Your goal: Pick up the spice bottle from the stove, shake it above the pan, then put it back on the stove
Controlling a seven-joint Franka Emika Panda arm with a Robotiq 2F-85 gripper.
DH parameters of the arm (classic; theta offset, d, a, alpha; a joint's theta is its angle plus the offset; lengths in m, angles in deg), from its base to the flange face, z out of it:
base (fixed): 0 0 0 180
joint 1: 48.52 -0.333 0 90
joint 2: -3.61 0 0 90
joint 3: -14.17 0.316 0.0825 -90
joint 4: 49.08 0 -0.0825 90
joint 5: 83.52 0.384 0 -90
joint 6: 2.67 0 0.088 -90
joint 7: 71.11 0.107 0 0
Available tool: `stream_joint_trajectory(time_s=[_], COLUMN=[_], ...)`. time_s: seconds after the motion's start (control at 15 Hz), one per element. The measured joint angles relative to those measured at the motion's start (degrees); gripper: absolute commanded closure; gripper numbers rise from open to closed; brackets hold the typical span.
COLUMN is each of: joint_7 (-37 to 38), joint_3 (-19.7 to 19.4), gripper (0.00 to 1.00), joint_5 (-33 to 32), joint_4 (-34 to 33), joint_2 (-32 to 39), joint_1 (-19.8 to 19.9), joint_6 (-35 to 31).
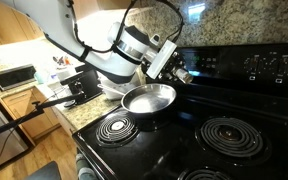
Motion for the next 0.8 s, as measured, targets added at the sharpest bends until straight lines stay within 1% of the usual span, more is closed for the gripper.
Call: stream_joint_trajectory(time_s=[0.33, 0.47, 0.8], joint_7=[0.0, 0.1, 1.42], joint_3=[-0.08, -0.59, -3.25], gripper=[0.82, 0.82, 0.82], joint_5=[-1.4, -3.18, -8.04], joint_4=[0.11, 0.28, 1.35], joint_2=[0.09, 0.27, 1.02], joint_1=[-1.15, -2.48, -6.66], joint_6=[0.0, 0.0, -0.14])
